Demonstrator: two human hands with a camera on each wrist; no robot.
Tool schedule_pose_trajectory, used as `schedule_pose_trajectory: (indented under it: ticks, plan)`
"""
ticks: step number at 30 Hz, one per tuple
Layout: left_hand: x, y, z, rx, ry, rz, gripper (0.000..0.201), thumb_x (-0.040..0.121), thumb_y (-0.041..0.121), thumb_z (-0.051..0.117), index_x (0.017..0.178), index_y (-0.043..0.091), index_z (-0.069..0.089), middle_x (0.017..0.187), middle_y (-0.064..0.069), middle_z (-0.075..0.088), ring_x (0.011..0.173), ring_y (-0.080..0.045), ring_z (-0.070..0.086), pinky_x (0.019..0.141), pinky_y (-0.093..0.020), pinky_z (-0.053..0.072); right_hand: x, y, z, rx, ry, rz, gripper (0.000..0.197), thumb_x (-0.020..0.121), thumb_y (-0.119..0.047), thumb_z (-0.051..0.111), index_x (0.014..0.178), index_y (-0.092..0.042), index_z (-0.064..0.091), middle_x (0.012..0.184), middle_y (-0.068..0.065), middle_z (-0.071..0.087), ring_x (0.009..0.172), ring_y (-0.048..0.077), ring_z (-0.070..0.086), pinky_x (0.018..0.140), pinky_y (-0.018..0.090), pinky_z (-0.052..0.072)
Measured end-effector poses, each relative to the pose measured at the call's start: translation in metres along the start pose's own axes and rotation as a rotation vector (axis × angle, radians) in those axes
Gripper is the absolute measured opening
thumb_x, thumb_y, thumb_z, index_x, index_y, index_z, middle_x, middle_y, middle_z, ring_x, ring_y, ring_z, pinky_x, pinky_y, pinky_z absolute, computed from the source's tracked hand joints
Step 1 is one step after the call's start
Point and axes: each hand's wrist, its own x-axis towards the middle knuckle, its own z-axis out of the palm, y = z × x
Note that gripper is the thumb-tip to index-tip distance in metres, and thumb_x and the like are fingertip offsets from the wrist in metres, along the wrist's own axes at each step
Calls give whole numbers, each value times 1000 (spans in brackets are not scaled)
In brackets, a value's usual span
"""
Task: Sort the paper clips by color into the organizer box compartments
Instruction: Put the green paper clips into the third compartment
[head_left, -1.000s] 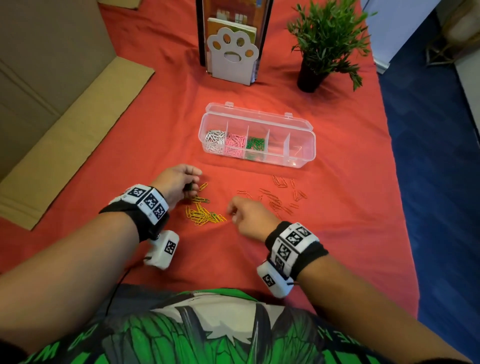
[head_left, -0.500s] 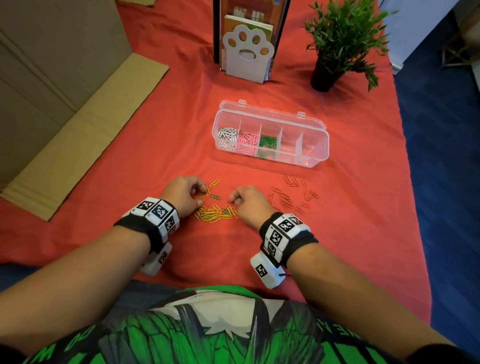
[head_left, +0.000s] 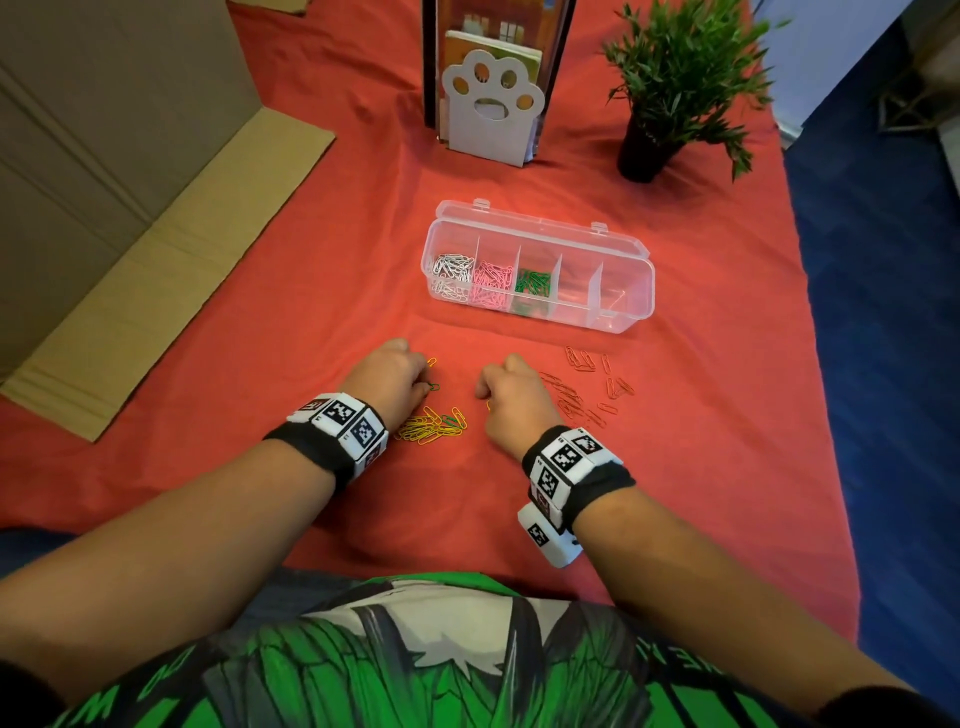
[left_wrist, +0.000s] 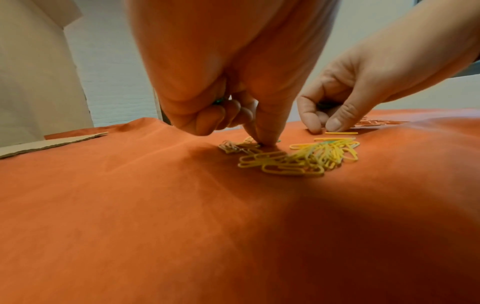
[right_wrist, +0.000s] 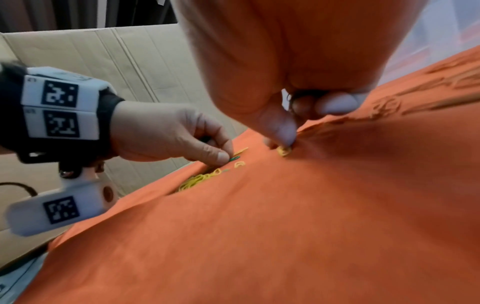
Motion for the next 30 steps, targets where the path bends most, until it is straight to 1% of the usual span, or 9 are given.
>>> schedule_pose_trajectory:
  ticks: [5, 7, 12, 17, 20, 23, 27, 28, 30]
  plan:
    - [2, 4, 1, 70, -34, -9, 23, 86, 24, 55, 101, 8, 63, 106, -16, 54, 103, -35, 56, 89, -40, 45, -5, -18, 4, -128, -45, -155, 15, 84, -12, 53, 95, -6, 62, 97, 15, 51, 95, 36, 54, 80, 43, 48]
    - [2, 3, 2, 95, -28, -8, 24, 87, 23, 54, 100, 5, 63, 105, -17, 54, 101, -36, 56, 88, -42, 45, -6, -25, 7, -177, -60, -192, 16, 84, -9, 53, 98, -6, 59, 97, 15, 51, 95, 36, 53, 77, 42, 48]
    - [-3, -3, 0, 111, 17, -14, 26, 85, 27, 56, 96, 5, 62, 102, -16, 54, 98, -35, 56, 84, -40, 45, -1, -12, 0, -155, -36, -99, 29, 74, 3, 46, 101, -5, 57, 100, 16, 50, 98, 37, 53, 83, 42, 48]
    - [-3, -1, -3, 130, 2, -3, 26, 81, 29, 63, 92, 6, 65, 97, -13, 54, 94, -33, 58, 80, -40, 49, -1, -18, 4, -196, -59, -178, 17, 84, -14, 55, 97, -4, 60, 97, 16, 51, 96, 37, 54, 81, 43, 49]
    - [-3, 1, -4, 155, -9, 13, 25, 83, 26, 61, 93, 2, 63, 98, -15, 54, 93, -35, 59, 79, -43, 49, -2, -19, 7, -210, -81, -202, 18, 81, -5, 53, 99, -5, 56, 98, 16, 52, 96, 37, 54, 79, 42, 49]
    - [-2, -1, -3, 141, -1, 10, 25, 88, 24, 55, 95, 1, 62, 101, -16, 54, 95, -36, 58, 80, -42, 47, 0, -9, 1, -181, -54, -141, 29, 74, 4, 46, 101, -5, 55, 101, 16, 50, 96, 37, 54, 81, 42, 49]
    - [-1, 0, -4, -85, 36, -101, 24, 90, 20, 47, 95, 0, 59, 97, -22, 56, 93, -36, 57, 82, -42, 44, -1, -10, -2, -252, -26, -170, 19, 80, -2, 51, 98, -4, 56, 99, 15, 50, 95, 37, 54, 78, 42, 49]
    - [-1, 2, -7, -177, 2, -143, 23, 90, 18, 46, 94, 0, 58, 94, -21, 56, 91, -34, 56, 81, -40, 42, -2, -13, 0, -277, -30, -198, 15, 82, -5, 53, 97, -4, 57, 98, 15, 51, 95, 37, 55, 77, 42, 49]
    - [-1, 6, -13, -500, -127, -223, 18, 87, 18, 44, 85, 5, 56, 81, -16, 53, 73, -27, 55, 64, -35, 42, -6, -22, 5, -324, -39, -253, 14, 84, -7, 54, 97, -2, 57, 98, 15, 52, 97, 36, 55, 78, 42, 48]
